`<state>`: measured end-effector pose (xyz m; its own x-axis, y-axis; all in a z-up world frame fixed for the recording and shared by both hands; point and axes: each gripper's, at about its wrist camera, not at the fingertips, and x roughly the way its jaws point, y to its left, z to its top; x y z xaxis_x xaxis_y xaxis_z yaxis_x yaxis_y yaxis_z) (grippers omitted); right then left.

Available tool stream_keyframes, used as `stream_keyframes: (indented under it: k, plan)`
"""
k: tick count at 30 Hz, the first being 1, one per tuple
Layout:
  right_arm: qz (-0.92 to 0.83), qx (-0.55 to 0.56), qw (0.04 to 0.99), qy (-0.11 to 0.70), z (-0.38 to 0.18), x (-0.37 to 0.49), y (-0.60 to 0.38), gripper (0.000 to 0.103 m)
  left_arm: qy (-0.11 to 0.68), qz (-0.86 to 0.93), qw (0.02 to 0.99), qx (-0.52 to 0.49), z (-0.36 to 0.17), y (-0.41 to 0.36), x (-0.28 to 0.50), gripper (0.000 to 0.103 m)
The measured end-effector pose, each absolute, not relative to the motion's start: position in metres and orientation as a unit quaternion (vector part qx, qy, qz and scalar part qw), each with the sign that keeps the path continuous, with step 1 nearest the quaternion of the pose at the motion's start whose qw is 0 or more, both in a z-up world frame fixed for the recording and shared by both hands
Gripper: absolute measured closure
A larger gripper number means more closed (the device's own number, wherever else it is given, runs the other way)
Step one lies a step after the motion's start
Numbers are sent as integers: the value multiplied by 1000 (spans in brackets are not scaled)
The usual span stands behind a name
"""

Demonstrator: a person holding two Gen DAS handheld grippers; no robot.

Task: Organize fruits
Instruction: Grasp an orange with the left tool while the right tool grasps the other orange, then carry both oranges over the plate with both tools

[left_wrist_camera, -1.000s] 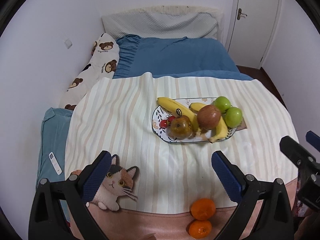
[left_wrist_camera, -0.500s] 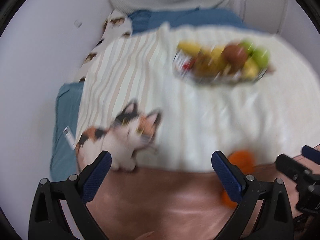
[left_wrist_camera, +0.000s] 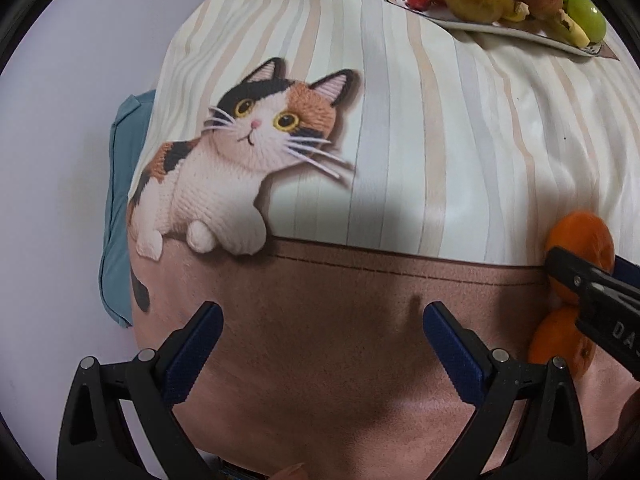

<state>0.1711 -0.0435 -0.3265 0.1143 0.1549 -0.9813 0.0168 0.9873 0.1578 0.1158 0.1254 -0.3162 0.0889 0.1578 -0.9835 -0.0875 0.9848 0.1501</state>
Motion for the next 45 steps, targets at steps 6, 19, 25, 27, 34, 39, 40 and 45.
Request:
stream_keyframes:
  k: [6, 19, 25, 27, 34, 39, 40, 45]
  plan:
    - [51, 64, 753, 653, -309, 163, -50, 35, 666, 23, 745, 11, -300, 110, 107, 1]
    - [9, 74, 761, 645, -264, 103, -160, 35, 674, -158, 720, 48, -300, -8, 77, 9]
    - [-11, 107, 753, 649, -280, 84, -179, 34, 684, -159, 707, 76, -324, -37, 79, 32]
    - [-13, 107, 755, 647, -279, 82, -180, 34, 688, -157, 704, 83, -330, -44, 79, 37]
    - [-12, 108, 753, 648, -278, 83, -182, 34, 678, -146, 717, 71, -330, -39, 83, 41]
    - [-2, 112, 752, 649, -277, 88, -177, 34, 668, -133, 729, 72, -319, -27, 90, 42]
    - [1, 113, 752, 649, -277, 89, -176, 34, 667, -130, 730, 72, -317, -24, 91, 42]
    - [22, 116, 749, 652, -279, 96, -160, 34, 669, -98, 734, 60, -301, 22, 99, 42]
